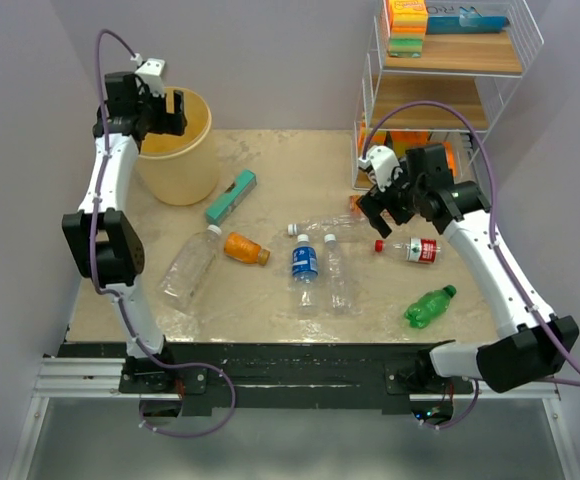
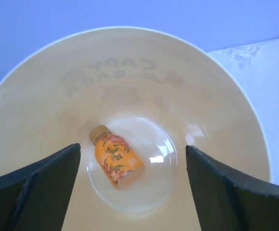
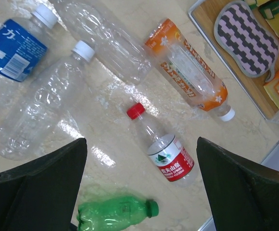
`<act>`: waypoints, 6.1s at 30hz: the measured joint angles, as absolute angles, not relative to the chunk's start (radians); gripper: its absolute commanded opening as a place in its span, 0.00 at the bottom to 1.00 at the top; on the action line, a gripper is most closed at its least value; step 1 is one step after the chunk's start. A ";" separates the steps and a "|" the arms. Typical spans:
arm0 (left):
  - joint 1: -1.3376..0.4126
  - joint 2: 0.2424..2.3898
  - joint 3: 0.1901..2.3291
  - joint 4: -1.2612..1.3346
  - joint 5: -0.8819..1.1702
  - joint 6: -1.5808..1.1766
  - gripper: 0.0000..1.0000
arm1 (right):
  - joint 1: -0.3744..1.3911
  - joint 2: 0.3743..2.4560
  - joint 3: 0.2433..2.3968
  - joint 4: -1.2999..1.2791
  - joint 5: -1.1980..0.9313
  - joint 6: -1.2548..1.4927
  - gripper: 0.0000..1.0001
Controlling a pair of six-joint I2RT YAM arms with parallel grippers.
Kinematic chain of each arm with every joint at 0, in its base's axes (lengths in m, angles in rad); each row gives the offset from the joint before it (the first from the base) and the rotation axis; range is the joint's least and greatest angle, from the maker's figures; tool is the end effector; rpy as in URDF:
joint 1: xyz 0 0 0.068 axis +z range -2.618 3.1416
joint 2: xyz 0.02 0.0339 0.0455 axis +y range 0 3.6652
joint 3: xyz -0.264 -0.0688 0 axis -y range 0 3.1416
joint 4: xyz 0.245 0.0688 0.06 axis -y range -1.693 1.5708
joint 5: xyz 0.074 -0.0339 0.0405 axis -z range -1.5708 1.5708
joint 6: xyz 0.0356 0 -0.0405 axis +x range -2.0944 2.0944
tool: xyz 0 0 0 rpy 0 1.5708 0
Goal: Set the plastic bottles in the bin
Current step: Pick up the plastic bottle at the center of the board.
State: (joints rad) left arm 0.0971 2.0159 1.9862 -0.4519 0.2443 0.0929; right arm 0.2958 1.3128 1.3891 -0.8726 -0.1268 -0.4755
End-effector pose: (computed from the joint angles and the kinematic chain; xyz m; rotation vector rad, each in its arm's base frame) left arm 0.4751 0.0376 0.3542 0.1470 2.0342 -0.1317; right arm 0.2558 0.0827 0.3691 -0.9440 2.1628 0.0628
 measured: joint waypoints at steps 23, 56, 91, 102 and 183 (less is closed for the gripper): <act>0.097 1.789 2.063 -0.620 0.376 0.128 0.98 | 0.187 1.323 1.271 -0.928 0.018 -0.762 0.98; 0.097 1.422 1.815 -0.841 0.645 0.259 0.99 | 0.027 1.538 1.142 -0.904 0.033 -1.193 0.96; 0.097 1.386 1.673 -0.815 0.647 0.286 0.99 | -0.045 1.721 1.116 -0.748 0.030 -1.237 0.81; 0.097 1.363 1.650 -0.810 0.647 0.299 0.99 | -0.058 1.745 1.110 -0.739 0.009 -1.227 0.70; -0.134 1.266 1.392 -0.024 0.991 -0.491 0.99 | 0.348 1.600 1.916 -0.998 -0.962 -0.387 0.48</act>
